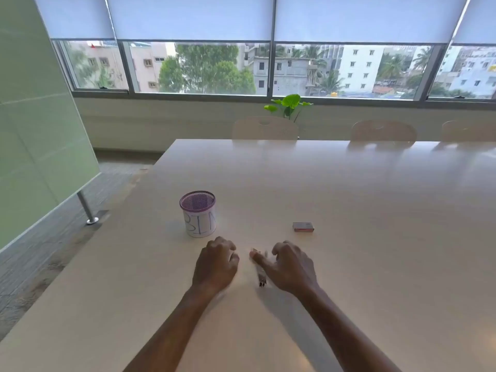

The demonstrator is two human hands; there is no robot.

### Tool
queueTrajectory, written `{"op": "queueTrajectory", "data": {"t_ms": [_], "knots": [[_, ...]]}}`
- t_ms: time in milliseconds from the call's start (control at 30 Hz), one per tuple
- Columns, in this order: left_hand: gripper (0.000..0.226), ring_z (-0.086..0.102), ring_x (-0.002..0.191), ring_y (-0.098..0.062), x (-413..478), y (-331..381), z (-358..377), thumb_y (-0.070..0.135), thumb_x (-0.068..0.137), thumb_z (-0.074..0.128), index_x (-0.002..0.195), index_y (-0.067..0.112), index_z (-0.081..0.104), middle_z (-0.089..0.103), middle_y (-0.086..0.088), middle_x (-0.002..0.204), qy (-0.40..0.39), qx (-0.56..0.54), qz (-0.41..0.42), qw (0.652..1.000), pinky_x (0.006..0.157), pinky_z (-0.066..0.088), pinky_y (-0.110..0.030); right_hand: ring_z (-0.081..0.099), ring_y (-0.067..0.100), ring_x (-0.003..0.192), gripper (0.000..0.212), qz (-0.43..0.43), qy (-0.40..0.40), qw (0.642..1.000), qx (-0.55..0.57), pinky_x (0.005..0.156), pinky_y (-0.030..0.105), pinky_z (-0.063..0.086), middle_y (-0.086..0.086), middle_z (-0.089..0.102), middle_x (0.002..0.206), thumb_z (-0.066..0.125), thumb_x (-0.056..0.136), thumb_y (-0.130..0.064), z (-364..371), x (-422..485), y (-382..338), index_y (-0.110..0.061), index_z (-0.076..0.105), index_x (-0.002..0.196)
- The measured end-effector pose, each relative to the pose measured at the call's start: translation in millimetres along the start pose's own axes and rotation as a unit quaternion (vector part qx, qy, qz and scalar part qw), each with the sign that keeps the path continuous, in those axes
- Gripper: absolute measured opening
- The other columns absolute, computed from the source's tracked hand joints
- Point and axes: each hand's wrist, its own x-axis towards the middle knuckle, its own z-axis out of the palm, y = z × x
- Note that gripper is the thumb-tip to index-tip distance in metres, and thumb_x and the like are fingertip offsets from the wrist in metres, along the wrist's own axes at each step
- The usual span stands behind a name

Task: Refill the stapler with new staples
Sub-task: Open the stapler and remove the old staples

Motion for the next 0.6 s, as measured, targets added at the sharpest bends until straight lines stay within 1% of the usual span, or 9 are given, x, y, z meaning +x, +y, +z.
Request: {"op": "queueTrajectory", "data": {"t_ms": [67,133,200,267,367,433,500,567,600], "knots": [[0.017,0.065,0.095,-0.024,4,2,-1,0.017,0.085,0.058,0.098,0.016,0.070,0.069,-0.003,0.104,0.011,-0.059,-0.018,0.998,0.083,0.054,-0.037,0.064,0.029,0.087,0.077,-0.013,0.002,0.999,-0.051,0.071,0.036,0.047,0.004,0.063,0.092,0.038,0.069,-0.086,5,-2,-8,-0.015,0.063,0.083],[0.016,0.066,0.093,-0.024,4,4,1,0.012,0.084,0.059,0.095,0.016,0.070,0.069,-0.003,0.101,0.029,-0.064,-0.014,0.997,0.082,0.055,-0.037,0.063,0.030,0.089,0.074,-0.036,0.011,0.996,-0.076,0.073,0.038,0.048,0.006,0.060,0.097,0.042,0.073,-0.081,15,-4,-14,-0.013,0.063,0.091],[0.023,0.066,0.097,-0.024,4,-1,8,0.010,0.081,0.059,0.101,0.016,0.069,0.070,-0.001,0.106,0.044,-0.032,0.010,0.998,0.085,0.054,-0.036,0.063,0.030,0.094,0.059,-0.042,0.022,0.996,-0.079,0.076,0.038,0.048,0.007,0.060,0.103,0.050,0.081,-0.067,21,-3,-17,-0.012,0.062,0.099],[0.034,0.063,0.109,-0.023,7,-9,10,0.012,0.080,0.058,0.113,0.017,0.066,0.068,0.000,0.120,0.054,0.003,0.031,0.998,0.094,0.050,-0.035,0.062,0.028,0.097,0.040,-0.035,0.038,0.997,-0.064,0.078,0.035,0.048,0.005,0.061,0.104,0.053,0.087,-0.051,23,1,-11,-0.014,0.062,0.099],[0.045,0.047,0.133,-0.017,10,-19,15,0.021,0.090,0.051,0.134,0.017,0.053,0.052,-0.001,0.145,0.010,0.007,0.013,1.000,0.110,0.036,-0.029,0.061,0.023,0.083,0.021,-0.039,0.056,0.995,0.069,0.067,0.031,0.042,0.001,0.059,0.091,0.057,0.089,-0.039,14,6,-2,-0.018,0.056,0.089],[0.045,0.038,0.139,-0.014,10,-22,18,0.026,0.095,0.045,0.139,0.019,0.047,0.042,0.001,0.152,-0.008,0.009,0.008,1.000,0.114,0.029,-0.027,0.058,0.019,0.071,0.015,-0.044,0.065,0.974,0.211,0.063,0.031,0.044,-0.001,0.059,0.081,0.061,0.089,-0.030,4,12,4,-0.020,0.050,0.086],[0.043,0.036,0.140,-0.013,9,-23,20,0.028,0.097,0.043,0.139,0.022,0.047,0.039,0.003,0.154,-0.010,0.011,0.010,1.000,0.114,0.027,-0.026,0.060,0.015,0.065,0.012,-0.046,0.070,0.950,0.300,0.062,0.029,0.049,-0.002,0.062,0.076,0.061,0.089,-0.024,-3,16,5,-0.026,0.048,0.091],[0.042,0.036,0.140,-0.013,9,-23,21,0.029,0.098,0.042,0.138,0.023,0.048,0.039,0.004,0.154,-0.008,0.005,0.008,1.000,0.113,0.027,-0.026,0.060,0.003,0.065,0.019,-0.067,0.084,0.939,0.325,0.060,0.016,0.047,-0.008,0.063,0.074,0.058,0.089,-0.017,-4,16,5,-0.031,0.048,0.096],[0.041,0.036,0.140,-0.013,10,-25,21,0.029,0.098,0.043,0.138,0.023,0.048,0.038,0.004,0.154,-0.010,0.003,0.008,1.000,0.113,0.027,-0.026,0.061,-0.002,0.070,0.024,-0.080,0.093,0.937,0.328,0.063,0.010,0.044,-0.013,0.062,0.077,0.057,0.090,-0.012,-2,15,5,-0.031,0.048,0.101]]}}
